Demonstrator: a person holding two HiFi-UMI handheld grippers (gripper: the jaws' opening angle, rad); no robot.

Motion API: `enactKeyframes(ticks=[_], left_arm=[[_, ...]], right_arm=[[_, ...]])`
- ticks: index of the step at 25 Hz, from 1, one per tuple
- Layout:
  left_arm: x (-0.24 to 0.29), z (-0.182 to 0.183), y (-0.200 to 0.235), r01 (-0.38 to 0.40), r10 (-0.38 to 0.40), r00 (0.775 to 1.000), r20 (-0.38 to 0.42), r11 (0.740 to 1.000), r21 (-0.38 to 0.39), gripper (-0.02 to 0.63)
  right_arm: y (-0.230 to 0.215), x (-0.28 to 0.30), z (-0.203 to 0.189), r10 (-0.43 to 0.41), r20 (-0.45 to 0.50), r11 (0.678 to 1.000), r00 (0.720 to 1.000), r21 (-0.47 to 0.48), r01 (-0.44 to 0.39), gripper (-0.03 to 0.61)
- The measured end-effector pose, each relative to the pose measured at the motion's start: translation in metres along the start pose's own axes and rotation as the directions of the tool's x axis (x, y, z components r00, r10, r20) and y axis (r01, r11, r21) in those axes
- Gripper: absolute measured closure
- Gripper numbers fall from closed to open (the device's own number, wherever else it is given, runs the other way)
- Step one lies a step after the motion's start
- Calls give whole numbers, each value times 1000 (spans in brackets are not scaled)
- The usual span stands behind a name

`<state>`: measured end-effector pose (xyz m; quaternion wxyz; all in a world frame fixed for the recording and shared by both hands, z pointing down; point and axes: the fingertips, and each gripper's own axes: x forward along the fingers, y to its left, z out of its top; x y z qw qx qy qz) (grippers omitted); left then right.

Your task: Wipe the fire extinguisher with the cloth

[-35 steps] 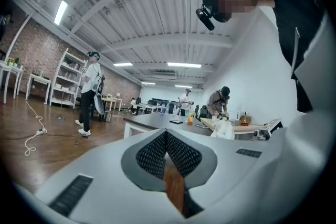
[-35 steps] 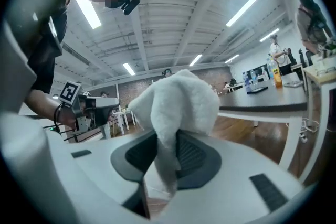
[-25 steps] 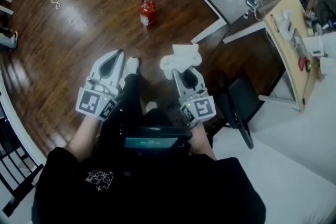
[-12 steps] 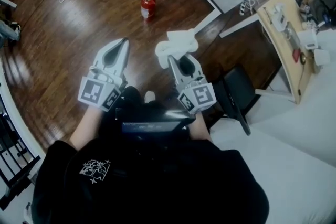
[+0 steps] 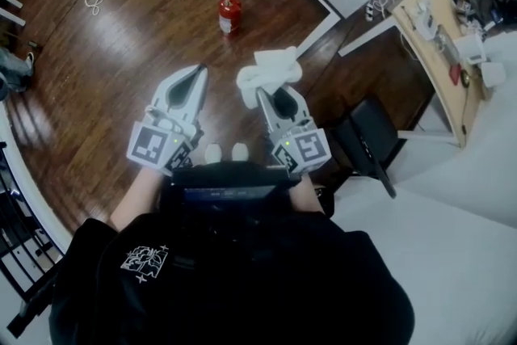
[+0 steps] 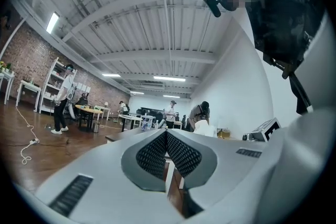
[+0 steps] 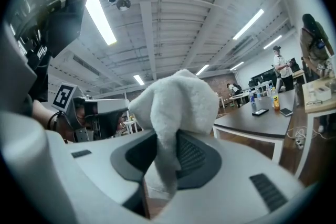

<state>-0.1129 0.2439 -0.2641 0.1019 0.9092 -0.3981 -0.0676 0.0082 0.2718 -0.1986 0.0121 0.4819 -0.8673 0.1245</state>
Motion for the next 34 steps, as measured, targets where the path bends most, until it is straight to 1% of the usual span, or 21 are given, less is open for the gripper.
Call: enactKeyframes(ticks=[5, 12, 17, 27, 34], left_arm=[[4, 4, -6, 34, -34, 999, -17, 999, -1, 614], [3, 7, -8, 44, -44, 999, -13, 999, -8, 614], [2, 10, -9, 41, -41, 999, 3, 999, -7, 614], [2, 9, -12, 38, -38, 999, 1, 999, -2, 614], [5, 15, -11, 33, -33, 999, 4, 999, -9, 614]], right_arm=[[4, -1, 5, -11, -5, 1000, 1000, 4, 11, 460], [6, -3, 10, -24, -6, 1000, 1000, -15, 24, 462], [6, -3, 11, -25, 1, 999, 1000, -21, 25, 462], [6, -3, 11, -15, 0, 1000, 1000, -25, 15, 462], [8, -1, 16, -9, -1, 1000, 1000, -21, 9, 462]])
